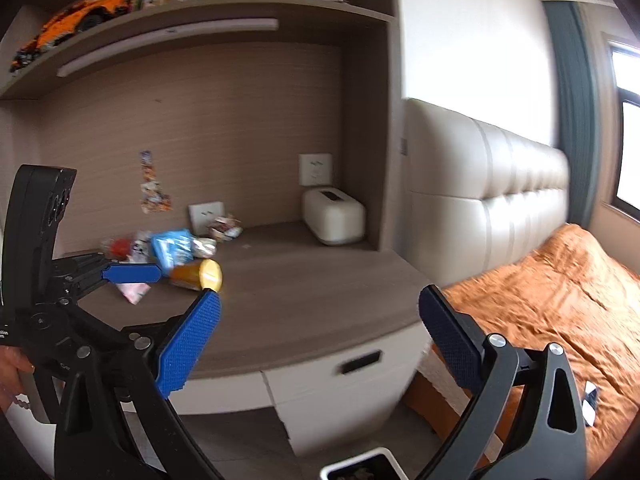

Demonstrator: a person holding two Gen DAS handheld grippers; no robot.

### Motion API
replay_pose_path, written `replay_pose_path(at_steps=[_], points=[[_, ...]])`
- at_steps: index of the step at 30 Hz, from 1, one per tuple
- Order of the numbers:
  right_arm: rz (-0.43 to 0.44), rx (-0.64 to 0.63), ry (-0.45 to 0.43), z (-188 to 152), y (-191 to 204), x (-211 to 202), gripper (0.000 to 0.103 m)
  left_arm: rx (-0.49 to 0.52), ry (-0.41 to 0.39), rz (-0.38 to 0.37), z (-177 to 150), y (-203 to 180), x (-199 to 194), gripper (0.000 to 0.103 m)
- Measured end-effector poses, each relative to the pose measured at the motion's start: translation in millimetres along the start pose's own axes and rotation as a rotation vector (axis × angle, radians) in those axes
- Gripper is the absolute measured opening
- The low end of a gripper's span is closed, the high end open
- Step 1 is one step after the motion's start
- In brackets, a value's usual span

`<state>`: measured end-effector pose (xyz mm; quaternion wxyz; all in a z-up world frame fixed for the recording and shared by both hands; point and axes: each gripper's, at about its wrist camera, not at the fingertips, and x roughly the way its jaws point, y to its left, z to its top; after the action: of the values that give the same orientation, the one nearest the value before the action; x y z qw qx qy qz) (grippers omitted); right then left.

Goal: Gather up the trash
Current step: 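Move both open tools back to the desk trash pile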

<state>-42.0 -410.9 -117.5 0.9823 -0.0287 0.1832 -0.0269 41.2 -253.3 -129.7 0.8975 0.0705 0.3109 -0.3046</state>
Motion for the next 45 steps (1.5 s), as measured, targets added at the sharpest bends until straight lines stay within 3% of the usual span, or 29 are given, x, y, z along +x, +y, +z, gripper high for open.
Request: replay_pose_path(at_steps=[8, 14, 21, 27, 37, 45], points=[[0.275, -0.1, -0.033, 46, 31, 38, 0.099, -0.136, -0.037, 0.288, -1, 44, -61, 0.098], [0.398, -0.18, -0.023, 69, 62, 78, 0.099, -0.242, -0.021, 0.421, -8, 85, -73, 0.098], [0.449, -0.258, 0.038, 72, 105, 142, 0.099, -0.287, -0.037, 0.488, -5, 148, -59, 0.098], [0.477, -0.327, 0.091, 64, 132, 195, 0.099, -0.335, -0.001, 0.495, -7, 196, -29, 0.098], [0.547, -0.477, 0.208, 18, 158, 273, 0.099, -0.482, 0.092, 0.541, -42, 247, 27, 0.098], [0.596, -0.546, 0.271, -11, 168, 308, 0.099, -0.518, 0.138, 0.559, -62, 262, 57, 0.098]])
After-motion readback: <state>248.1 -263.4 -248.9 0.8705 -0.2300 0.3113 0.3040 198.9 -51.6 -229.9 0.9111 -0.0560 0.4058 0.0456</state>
